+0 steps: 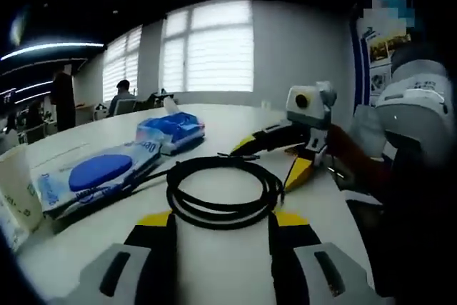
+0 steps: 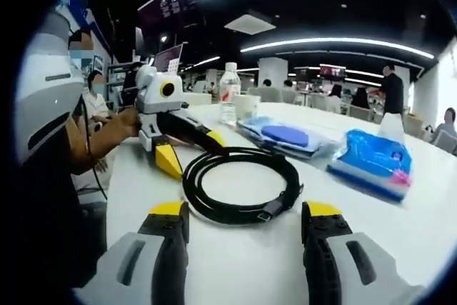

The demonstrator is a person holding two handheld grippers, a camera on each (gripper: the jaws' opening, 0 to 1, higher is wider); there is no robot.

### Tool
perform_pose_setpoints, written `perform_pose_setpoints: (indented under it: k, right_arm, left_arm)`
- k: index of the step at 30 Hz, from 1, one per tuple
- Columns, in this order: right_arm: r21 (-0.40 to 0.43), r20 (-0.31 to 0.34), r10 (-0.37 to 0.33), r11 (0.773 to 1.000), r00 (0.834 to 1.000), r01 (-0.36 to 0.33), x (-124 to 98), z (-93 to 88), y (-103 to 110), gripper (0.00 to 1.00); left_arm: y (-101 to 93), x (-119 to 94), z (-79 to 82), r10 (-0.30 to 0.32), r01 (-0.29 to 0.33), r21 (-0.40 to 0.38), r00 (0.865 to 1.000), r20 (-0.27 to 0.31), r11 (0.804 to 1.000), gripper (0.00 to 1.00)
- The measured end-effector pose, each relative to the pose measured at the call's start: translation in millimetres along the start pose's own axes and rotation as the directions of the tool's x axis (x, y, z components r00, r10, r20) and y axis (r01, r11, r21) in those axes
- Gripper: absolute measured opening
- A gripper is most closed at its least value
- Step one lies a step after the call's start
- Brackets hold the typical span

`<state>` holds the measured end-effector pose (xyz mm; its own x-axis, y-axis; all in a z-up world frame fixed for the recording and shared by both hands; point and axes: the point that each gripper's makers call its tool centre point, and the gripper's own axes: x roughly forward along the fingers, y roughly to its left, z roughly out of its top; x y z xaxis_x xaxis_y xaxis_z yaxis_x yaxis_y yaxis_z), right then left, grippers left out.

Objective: Arrange the tabletop items into an orderly group along one side of the table until the central work area is clear of visible clutter.

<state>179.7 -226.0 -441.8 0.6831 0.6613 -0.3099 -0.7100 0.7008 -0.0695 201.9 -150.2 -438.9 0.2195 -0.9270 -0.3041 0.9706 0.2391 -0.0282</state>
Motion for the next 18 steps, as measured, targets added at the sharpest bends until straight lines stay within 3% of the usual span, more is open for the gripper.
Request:
perform_pose_setpoints:
  k: [5,18]
  right_arm:
    - [0.010,0.002,0.010,1.000,1.000,-0.010,2.6,1.0,-1.9,0.61]
    - [0.016,-0.008,0.016,1.000,1.000,-0.016,-1.0,-0.3,-8.2,0.60]
  left_arm:
    - [3.9,1.4,2.9,0.009,-0.008,-0.037,1.000,0.020,0.999,0.51]
    - [-3.2,3.5,4.6,0.019,-0.018,-0.039,1.000,0.023,0.999,0.51]
